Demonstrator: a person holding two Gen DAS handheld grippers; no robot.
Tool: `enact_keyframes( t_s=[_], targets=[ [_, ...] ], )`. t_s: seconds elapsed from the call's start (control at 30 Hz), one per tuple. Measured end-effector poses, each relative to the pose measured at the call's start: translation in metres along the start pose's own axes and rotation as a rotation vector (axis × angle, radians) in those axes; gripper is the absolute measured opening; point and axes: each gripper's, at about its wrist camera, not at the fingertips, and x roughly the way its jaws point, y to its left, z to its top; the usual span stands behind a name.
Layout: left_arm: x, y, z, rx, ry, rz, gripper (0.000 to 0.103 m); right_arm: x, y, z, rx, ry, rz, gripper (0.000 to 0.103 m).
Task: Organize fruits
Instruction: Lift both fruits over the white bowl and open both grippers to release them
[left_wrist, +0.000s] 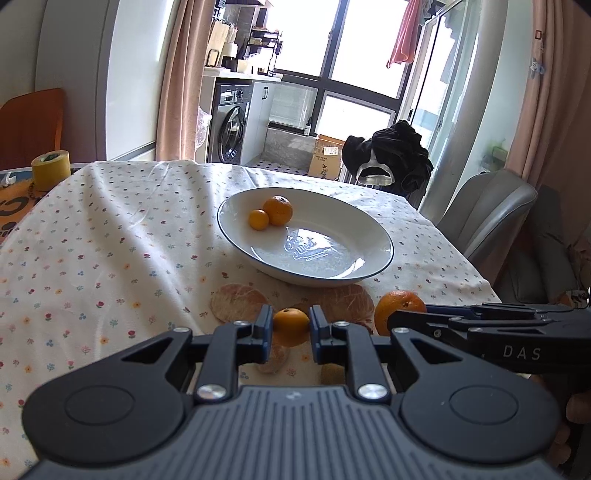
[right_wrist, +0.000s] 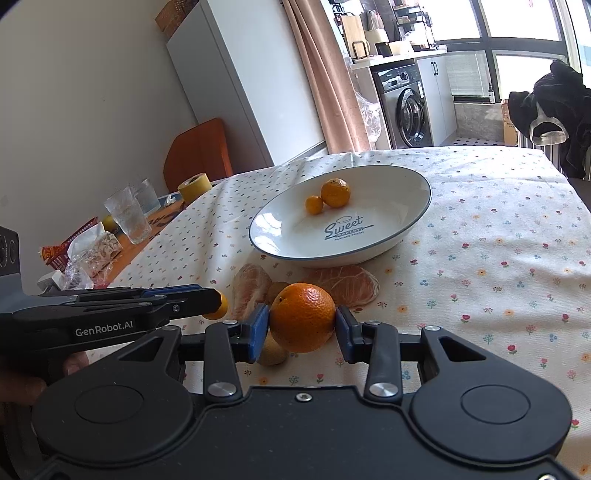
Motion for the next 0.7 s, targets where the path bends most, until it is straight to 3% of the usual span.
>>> enact_keyframes(
  t_s=[0.7],
  targets=[
    [0.023, 0.006, 0.036, 0.023, -0.024, 0.024, 0.019, 0.017, -0.008, 0.034, -0.019, -0.047, 0.014, 0.037]
  ],
)
